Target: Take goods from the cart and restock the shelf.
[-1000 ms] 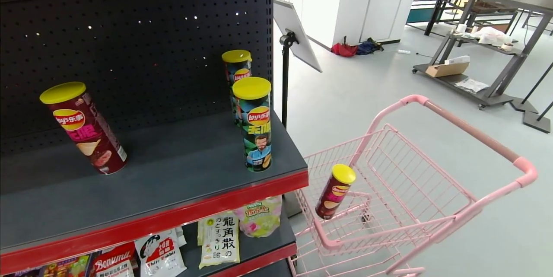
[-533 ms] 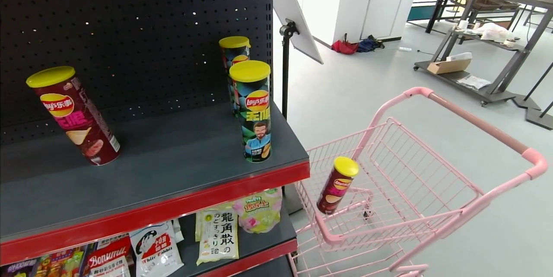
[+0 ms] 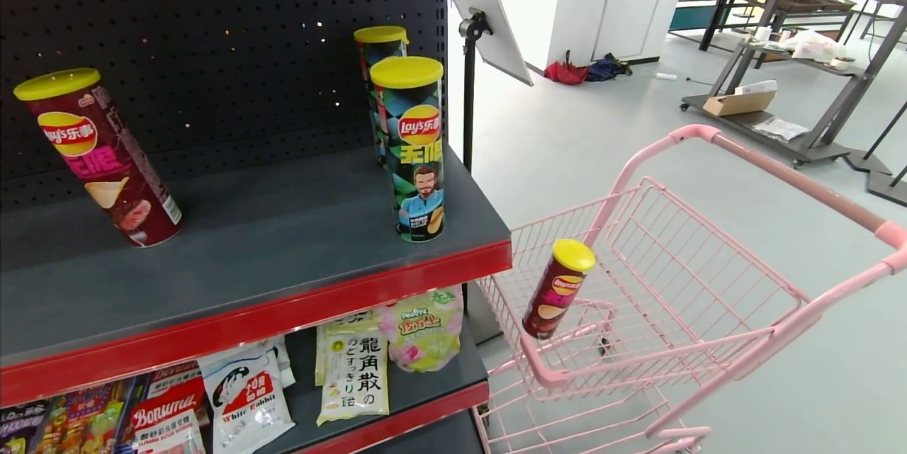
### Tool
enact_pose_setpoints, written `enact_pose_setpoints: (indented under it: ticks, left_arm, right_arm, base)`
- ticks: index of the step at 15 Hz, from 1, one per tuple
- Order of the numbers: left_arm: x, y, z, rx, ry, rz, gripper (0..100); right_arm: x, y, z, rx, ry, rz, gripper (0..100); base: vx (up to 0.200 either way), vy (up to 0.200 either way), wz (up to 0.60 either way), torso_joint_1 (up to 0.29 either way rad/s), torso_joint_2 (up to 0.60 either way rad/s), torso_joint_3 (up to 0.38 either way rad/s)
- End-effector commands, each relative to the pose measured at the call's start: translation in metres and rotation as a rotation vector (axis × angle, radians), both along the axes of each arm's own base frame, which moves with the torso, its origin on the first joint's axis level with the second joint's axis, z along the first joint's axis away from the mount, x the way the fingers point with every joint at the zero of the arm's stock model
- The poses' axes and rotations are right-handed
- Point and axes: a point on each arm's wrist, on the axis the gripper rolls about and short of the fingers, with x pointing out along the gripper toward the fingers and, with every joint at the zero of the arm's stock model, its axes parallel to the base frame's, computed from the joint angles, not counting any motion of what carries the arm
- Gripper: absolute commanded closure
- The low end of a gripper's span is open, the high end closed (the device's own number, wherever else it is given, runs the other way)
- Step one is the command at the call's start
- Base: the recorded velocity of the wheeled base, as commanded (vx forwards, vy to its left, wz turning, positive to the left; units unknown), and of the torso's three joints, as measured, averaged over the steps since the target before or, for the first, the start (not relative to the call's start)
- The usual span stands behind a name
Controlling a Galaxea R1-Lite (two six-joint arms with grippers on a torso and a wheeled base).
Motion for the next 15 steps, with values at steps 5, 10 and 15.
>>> enact_pose_setpoints:
  ticks: [5, 10, 15]
  left_arm:
    - [0.0001, 0.0, 0.0, 0.0, 0.002, 0.0, 0]
    - [0.0001, 0.0, 0.0, 0.0, 0.002, -0.001, 0]
    - [0.0001, 0.0, 0.0, 0.0, 0.002, 0.0, 0]
  right_arm:
    - [0.0001, 0.0, -0.0001, 0.0, 0.002, 0.0, 0]
    - [0.0001, 0.0, 0.0001, 0.0, 0.0, 0.0, 0]
    - [0.0001, 0.0, 0.0007, -0.017, -0.001, 0.003, 0]
  base:
    - [0.0, 0.0, 0.0, -0.183, 0.53, 0.341]
    - [0.0, 0.0, 0.0, -0.154, 0.5, 0.34]
    - [0.0, 0.0, 0.0, -0.021, 0.07, 0.049]
